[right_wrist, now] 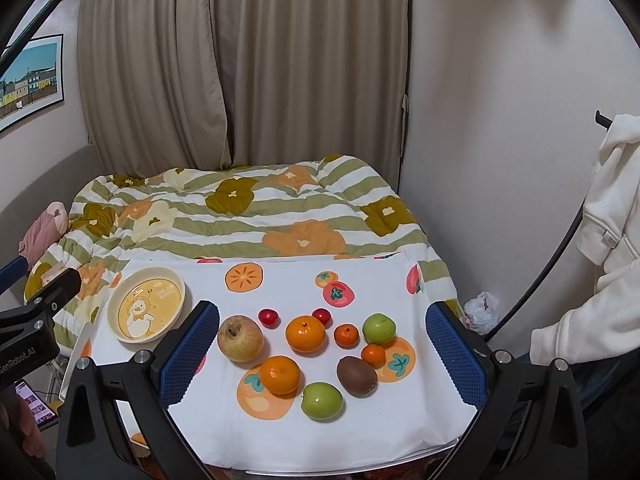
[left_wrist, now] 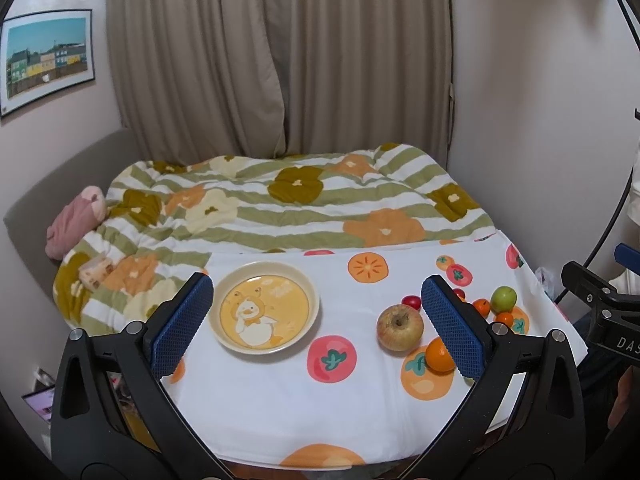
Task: Organize fruits
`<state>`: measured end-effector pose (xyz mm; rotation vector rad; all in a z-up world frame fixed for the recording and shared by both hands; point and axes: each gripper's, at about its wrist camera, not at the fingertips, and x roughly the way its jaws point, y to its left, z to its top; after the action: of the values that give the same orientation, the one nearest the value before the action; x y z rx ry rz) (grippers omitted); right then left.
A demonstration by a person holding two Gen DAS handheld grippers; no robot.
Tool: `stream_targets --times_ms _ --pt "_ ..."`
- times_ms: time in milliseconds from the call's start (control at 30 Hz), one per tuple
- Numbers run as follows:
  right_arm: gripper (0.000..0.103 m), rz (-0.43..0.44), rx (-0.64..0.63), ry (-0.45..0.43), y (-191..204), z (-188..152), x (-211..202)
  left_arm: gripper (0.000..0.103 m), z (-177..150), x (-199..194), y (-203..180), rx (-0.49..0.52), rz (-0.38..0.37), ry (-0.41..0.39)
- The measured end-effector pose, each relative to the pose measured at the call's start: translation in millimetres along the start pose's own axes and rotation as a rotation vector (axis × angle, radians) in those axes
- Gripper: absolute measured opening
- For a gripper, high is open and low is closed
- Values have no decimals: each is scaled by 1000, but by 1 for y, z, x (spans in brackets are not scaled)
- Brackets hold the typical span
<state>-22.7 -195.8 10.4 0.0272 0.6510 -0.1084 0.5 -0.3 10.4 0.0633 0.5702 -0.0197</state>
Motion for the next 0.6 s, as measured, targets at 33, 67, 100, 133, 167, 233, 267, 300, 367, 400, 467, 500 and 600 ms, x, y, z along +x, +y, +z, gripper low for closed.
stream_targets --times_ms 33,67,100,133,167,233,267,300,367,400,467,500,600 --pt "103 1 2 3 0 0 2 103 0 1 0 1 -1 1" --pt "103 2 2 3 0 0 1 103 0 2 -1 3 -2 1" --pt "103 0 2 0 0 -1 1 103 0 2 -1 3 -3 1" --pt "103 -1 2 -1 0 -1 1 103 0 2 0 1 -3 1" --pt "103 0 0 -1 0 -1 2 103 0 3 -1 2 -3 0" --pt "103 0 -1 1 0 -1 1 103 0 2 -1 2 -4 1" --pt "103 -1 -1 -1 0 -2 1 103 0 3 -2 2 -4 1" --pt "103 -1 0 0 0 -2 1 103 0 4 -2 4 -5 1" --pt "103 -1 1 -1 1 -3 1 103 0 4 -3 3 -5 3" --pt "103 -1 0 -1 1 -2 1 103 -1 5 -3 3 -6 3" --pt "103 -1 -1 -2 1 -3 1 103 -1 6 -5 3 -7 4" --pt "103 -1 -1 -3 1 -3 1 103 -1 7 -6 3 -7 5" --pt "103 0 0 -1 1 -3 2 103 -2 9 -8 5 -5 8"
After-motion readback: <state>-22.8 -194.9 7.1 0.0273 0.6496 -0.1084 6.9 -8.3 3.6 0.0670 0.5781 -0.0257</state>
